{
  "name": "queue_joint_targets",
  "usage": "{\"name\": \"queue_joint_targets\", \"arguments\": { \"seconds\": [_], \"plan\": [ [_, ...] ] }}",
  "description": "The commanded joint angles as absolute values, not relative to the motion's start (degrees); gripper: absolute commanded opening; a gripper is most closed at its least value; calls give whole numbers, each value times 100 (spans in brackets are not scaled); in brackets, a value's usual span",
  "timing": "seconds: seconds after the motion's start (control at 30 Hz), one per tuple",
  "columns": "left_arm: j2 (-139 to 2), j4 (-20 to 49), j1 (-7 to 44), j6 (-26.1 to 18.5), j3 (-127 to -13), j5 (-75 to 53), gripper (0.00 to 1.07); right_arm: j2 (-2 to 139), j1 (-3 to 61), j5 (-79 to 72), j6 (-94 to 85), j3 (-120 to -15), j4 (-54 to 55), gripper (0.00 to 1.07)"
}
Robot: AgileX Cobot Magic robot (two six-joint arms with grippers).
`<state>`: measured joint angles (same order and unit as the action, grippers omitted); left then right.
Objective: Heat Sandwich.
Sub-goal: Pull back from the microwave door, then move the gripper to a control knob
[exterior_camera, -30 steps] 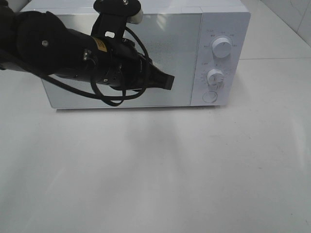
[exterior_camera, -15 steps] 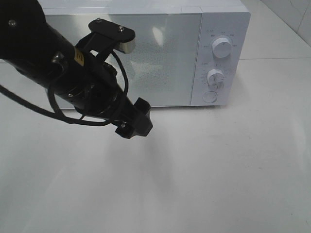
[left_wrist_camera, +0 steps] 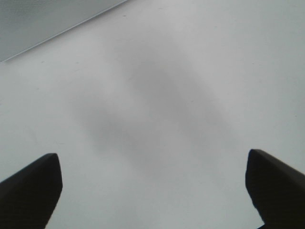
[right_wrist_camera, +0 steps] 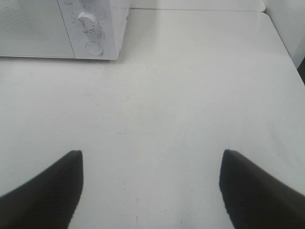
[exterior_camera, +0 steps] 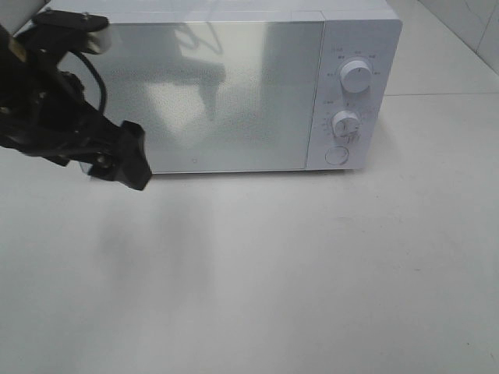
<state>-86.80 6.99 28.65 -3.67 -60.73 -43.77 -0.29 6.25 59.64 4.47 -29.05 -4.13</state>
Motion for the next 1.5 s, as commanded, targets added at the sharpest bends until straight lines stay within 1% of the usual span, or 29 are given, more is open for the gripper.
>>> {"name": "queue_joint_targets", "arguments": {
  "seconds": [0.03, 0.07, 0.13, 0.17, 0.2, 0.27, 0.3, 0.33, 0.4, 0.43, 0.5, 0.6, 0.63, 0.73, 0.83, 0.87, 1.0, 1.07, 1.27, 1.5],
  "plan": [
    [-8457, 670, 2618, -372, -6062, -4578, 100, -178, 584, 5936, 447, -2899, -413, 76],
    [-8291, 613, 2343, -372, -6062, -4693, 100, -178, 584, 5936, 447, -2899, -413, 76],
    [-8142, 584, 2057, -372, -6062, -4813, 100, -178, 584, 5936, 447, -2899, -413, 76],
    [-7998, 539, 1793, -401, -6062, -4916, 100, -178, 584, 5936, 447, -2899, -413, 76],
    [-7998, 539, 1793, -401, -6062, -4916, 100, -178, 584, 5936, 447, -2899, -413, 76],
    [-7855, 527, 1547, -493, -6062, -5048, 100, -178, 584, 5936, 447, -2899, -413, 76],
    [-7746, 533, 1272, -590, -6062, -5180, 100, -178, 584, 5936, 447, -2899, -413, 76],
    [-7746, 533, 1272, -590, -6062, -5180, 100, -178, 584, 5936, 447, -2899, -413, 76],
    [-7632, 533, 1049, -636, -6062, -5317, 100, -178, 584, 5936, 447, -2899, -413, 76],
    [-7494, 516, 819, -665, -6028, -5432, 100, -178, 584, 5936, 447, -2899, -413, 76],
    [-7426, 510, 728, -688, -5982, -5449, 100, -178, 584, 5936, 447, -2899, -413, 76],
    [-6973, 527, 223, -722, -5615, -5460, 100, -178, 584, 5936, 458, -2899, -413, 76],
    [-6973, 527, 223, -722, -5615, -5460, 100, -178, 584, 5936, 458, -2899, -413, 76],
    [-6423, 561, -103, -653, -5237, -5374, 100, -178, 584, 5936, 458, -2899, -413, 76],
    [-6085, 521, -115, -607, -5071, -5409, 100, -178, 584, 5936, 458, -2899, -413, 76],
    [-5752, 510, -115, -602, -4927, -5558, 100, -178, 584, 5936, 453, -2899, -413, 76],
    [-5329, 493, -115, -602, -4778, -5827, 100, -178, 584, 5936, 453, -2899, -413, 76],
    [-4847, 441, -115, -613, -4641, -6108, 100, -178, 584, 5936, 453, -2899, -413, 76],
    [-4028, 384, -115, -613, -4354, -6280, 100, -178, 584, 5936, 453, -2899, -413, 76],
    [-2601, 407, -115, -613, -3558, -6383, 100, -178, 584, 5936, 447, -2899, -413, 76]
  ]
}}
